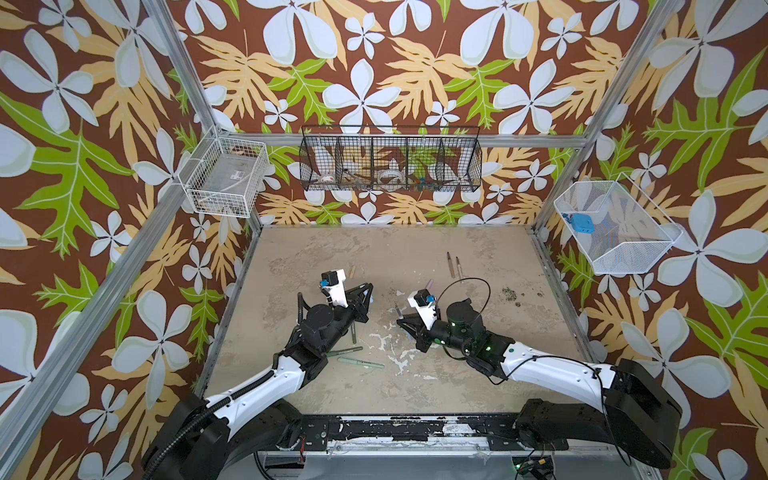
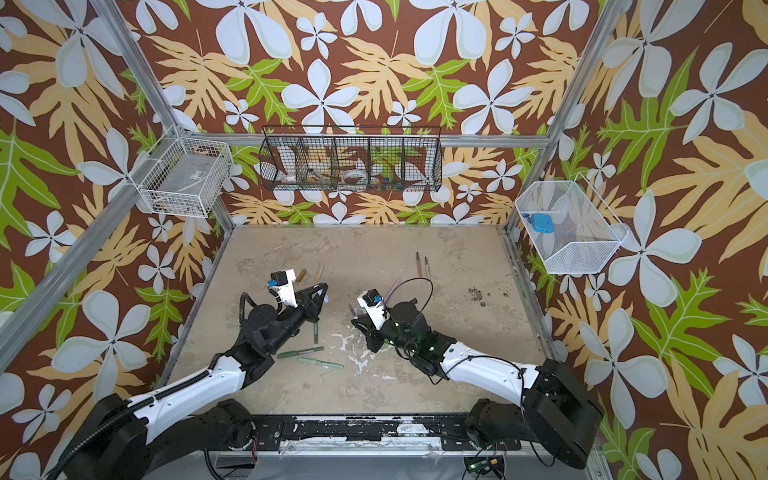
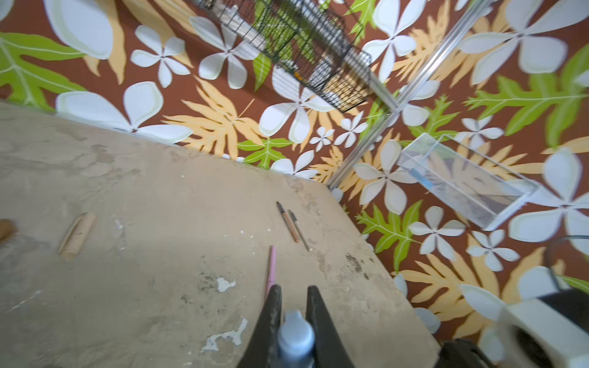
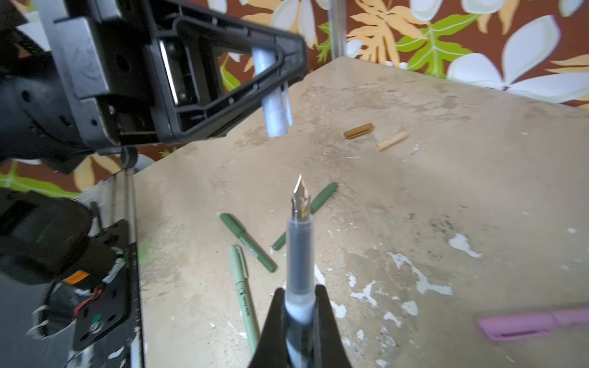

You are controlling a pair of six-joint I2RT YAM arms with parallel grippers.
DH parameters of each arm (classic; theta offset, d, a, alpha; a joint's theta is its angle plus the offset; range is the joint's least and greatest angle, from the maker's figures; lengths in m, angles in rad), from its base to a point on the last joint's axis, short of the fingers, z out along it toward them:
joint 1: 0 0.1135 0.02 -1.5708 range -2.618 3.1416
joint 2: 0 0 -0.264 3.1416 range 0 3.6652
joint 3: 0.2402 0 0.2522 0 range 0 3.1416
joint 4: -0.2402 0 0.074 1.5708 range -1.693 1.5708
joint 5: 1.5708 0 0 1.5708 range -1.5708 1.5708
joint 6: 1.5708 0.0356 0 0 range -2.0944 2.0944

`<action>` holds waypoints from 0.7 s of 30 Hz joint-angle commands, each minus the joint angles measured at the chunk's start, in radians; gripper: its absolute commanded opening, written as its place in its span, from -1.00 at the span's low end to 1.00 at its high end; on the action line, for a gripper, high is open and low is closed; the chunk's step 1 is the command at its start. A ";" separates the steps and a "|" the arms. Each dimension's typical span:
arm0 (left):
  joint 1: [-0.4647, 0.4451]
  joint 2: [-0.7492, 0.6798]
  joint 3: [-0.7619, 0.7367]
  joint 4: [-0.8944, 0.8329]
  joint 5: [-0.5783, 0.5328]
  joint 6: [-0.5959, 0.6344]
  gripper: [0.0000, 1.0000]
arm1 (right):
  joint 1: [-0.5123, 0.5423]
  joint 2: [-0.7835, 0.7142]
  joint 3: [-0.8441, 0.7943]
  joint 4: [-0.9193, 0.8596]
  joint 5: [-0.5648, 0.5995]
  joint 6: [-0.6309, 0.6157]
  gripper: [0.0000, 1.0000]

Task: Open the pen caps
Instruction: 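Lower the cap with the left gripper while the right gripper lowers the pen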

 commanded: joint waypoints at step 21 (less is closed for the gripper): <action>0.192 0.418 0.350 -0.461 -0.184 0.145 -0.98 | -0.414 0.298 0.372 -0.407 0.364 0.156 -1.00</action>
